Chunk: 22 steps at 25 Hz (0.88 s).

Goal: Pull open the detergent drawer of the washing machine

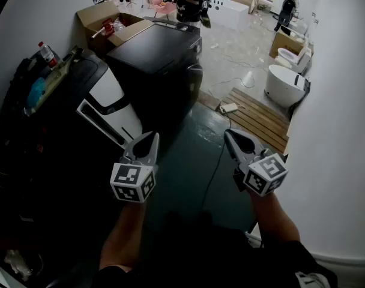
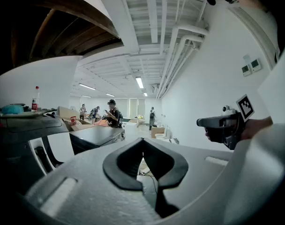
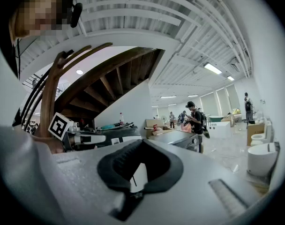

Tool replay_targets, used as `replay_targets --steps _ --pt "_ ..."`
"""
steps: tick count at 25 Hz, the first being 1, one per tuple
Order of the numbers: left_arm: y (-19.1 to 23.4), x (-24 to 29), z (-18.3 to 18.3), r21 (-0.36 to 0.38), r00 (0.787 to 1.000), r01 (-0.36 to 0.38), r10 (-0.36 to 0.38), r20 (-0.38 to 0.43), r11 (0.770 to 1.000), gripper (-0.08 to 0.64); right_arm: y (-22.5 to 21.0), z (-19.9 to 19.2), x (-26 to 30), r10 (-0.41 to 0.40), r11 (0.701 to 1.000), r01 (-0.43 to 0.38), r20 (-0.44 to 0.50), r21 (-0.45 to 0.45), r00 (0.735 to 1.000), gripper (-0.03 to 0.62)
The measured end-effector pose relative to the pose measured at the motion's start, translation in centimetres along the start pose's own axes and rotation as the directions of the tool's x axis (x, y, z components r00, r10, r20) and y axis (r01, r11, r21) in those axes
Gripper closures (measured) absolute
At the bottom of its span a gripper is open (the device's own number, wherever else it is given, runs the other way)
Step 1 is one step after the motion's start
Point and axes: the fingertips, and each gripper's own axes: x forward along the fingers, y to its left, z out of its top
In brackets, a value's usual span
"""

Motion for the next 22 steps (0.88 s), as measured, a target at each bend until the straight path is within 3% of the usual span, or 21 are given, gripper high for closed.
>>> replay_targets --steps 10,18,22 --pt "-0.7 0.7 -0.9 -0.006 1.0 -0.006 0.006 -0.016 1.0 0.549 -1.7 -0.7 -1.2 -0.01 1.0 0.009 0.017 0.027 1.0 0.591" --pt "-3.9 2.1 -2.5 -0.018 0.999 0.004 -0.005 -0.053 1.0 0.549 -4.4 -2.3 -4.5 -0.022 0.993 0.018 0.032 0.119 0.999 0.589" --pt "-5.9 2.9 -2.2 -0.011 0.999 0.002 -0.003 -0.053 1.0 0.549 -5.1 -1.9 -6.7 -0.013 0.994 0.007 0.053 0.11 0.999 0.589"
